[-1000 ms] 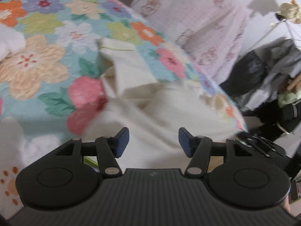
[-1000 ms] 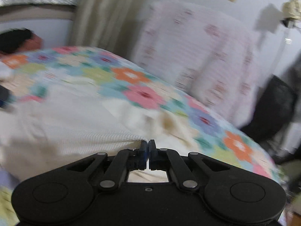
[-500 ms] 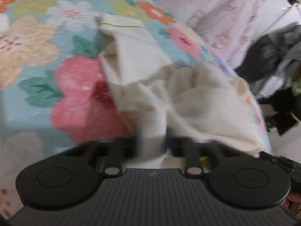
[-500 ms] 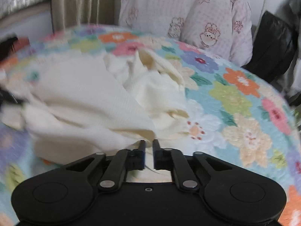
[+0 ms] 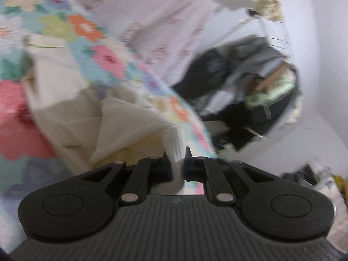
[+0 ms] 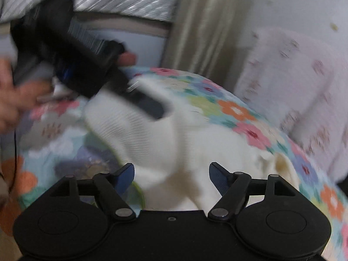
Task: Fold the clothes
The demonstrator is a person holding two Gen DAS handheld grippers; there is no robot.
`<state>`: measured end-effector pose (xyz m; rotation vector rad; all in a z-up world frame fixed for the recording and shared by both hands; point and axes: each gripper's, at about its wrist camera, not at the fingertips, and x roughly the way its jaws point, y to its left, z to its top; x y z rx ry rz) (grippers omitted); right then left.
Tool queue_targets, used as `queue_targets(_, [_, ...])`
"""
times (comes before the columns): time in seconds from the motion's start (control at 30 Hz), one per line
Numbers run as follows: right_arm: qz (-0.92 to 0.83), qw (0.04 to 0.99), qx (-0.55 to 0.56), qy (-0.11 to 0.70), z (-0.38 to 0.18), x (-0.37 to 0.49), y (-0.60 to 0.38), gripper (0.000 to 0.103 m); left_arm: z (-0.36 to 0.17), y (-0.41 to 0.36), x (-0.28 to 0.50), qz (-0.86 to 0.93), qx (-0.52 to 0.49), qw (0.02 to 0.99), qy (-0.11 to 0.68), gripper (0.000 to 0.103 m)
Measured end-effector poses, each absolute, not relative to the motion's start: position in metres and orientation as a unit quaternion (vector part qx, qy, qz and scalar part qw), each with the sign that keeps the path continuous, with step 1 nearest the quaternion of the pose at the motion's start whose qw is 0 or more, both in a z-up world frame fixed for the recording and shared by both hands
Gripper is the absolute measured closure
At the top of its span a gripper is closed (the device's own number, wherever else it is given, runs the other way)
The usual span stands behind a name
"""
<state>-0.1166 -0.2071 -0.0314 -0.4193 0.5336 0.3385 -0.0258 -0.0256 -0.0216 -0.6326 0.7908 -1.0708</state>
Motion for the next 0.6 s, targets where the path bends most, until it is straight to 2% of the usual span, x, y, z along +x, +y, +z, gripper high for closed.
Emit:
queue_targets(0.1, [0.144, 0.923, -0.269, 0.235, -0.037, -0.111, -0.188, 0.023, -0.02, -0.028, -0.032, -0.494, -0.28, 0.742, 0.357, 0.094])
queue_targets(0.17, [0.127, 0.928, -0.264, 0.229, -0.034, -0.102, -0.191, 0.029, -0.019, -0.028, -0.035, -0.485, -0.272, 0.752, 0.353, 0.094])
queue_targets(0.2, [0.131, 0.933, -0.242, 0.233, -0.03, -0.097, -0.198, 0.049, -0.019, -0.028, -0.036, -0.471, -0.265, 0.765, 0.35, 0.092])
queue_targets(0.23, [0.134, 0.937, -0.22, 0.238, -0.026, -0.092, -0.205, 0.077, -0.018, -0.03, -0.038, -0.457, -0.252, 0.779, 0.347, 0.088])
queue_targets(0.27, [0.131, 0.938, -0.204, 0.248, -0.023, -0.085, -0.213, 0.083, -0.017, -0.032, -0.04, -0.444, -0.237, 0.793, 0.343, 0.084])
queue_targets(0.3, [0.118, 0.94, -0.2, 0.25, -0.018, -0.079, -0.222, 0.084, -0.016, -0.033, -0.039, -0.435, -0.229, 0.801, 0.342, 0.074])
queue_targets(0.33, [0.097, 0.943, -0.206, 0.242, -0.013, -0.075, -0.231, 0.085, -0.015, -0.034, -0.038, -0.429, -0.227, 0.805, 0.342, 0.057])
queue_targets(0.4, [0.045, 0.952, -0.201, 0.227, 0.004, -0.069, -0.259, 0.085, -0.026, -0.024, -0.023, -0.405, -0.25, 0.801, 0.363, 0.041])
queue_targets(0.53, [-0.074, 0.964, -0.142, 0.212, 0.04, -0.068, -0.334, 0.085, -0.052, 0.0, 0.013, -0.349, -0.307, 0.783, 0.412, 0.041])
queue_targets(0.6, [-0.133, 0.962, -0.102, 0.214, 0.046, -0.076, -0.381, 0.085, -0.064, 0.007, 0.031, -0.307, -0.303, 0.795, 0.426, 0.041])
